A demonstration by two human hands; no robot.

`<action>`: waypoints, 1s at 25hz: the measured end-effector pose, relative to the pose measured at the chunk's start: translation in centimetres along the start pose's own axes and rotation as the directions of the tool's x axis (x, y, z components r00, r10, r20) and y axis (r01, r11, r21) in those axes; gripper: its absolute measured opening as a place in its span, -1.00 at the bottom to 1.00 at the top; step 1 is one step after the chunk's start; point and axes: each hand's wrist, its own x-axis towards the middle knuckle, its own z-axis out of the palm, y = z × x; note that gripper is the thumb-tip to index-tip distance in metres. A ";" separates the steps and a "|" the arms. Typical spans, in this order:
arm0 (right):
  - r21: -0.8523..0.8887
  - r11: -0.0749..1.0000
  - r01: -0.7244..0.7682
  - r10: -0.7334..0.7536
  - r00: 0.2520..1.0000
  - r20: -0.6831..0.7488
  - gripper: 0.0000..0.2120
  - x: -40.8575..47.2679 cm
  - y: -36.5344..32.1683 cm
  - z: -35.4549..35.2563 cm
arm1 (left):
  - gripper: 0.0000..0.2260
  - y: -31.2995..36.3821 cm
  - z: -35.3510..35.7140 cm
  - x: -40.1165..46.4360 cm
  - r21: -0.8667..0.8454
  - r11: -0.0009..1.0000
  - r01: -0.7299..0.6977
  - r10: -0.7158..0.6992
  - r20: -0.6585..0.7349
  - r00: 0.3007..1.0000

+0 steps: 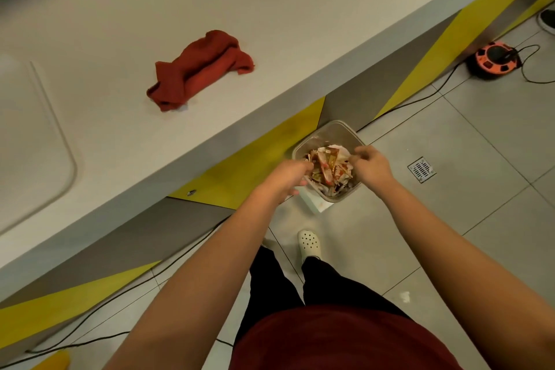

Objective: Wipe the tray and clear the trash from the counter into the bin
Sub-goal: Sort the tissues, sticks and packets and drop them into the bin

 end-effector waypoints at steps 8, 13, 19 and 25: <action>0.035 0.974 0.224 -0.224 0.975 0.008 -0.80 -1.6 -2.0 1.2 | -0.76 1.7 -1.2 -2.3 -0.059 0.978 -0.201 0.200 -0.035 0.979; 0.200 0.857 0.476 -0.464 0.879 -0.108 -0.81 -4.4 -9.0 0.1 | -0.81 5.7 -5.0 -7.3 -0.114 0.893 -0.435 0.431 -0.058 0.900; 0.260 0.715 0.649 -0.655 0.752 -0.078 -0.82 -7.1 -21.0 2.6 | -0.82 9.1 -14.1 -12.2 -0.160 0.813 -0.559 0.521 -0.228 0.823; 0.275 0.671 0.689 -0.726 0.686 0.051 -0.85 -9.4 -29.6 9.9 | -0.87 8.3 -23.4 -14.1 -0.200 0.761 -0.618 0.497 -0.434 0.752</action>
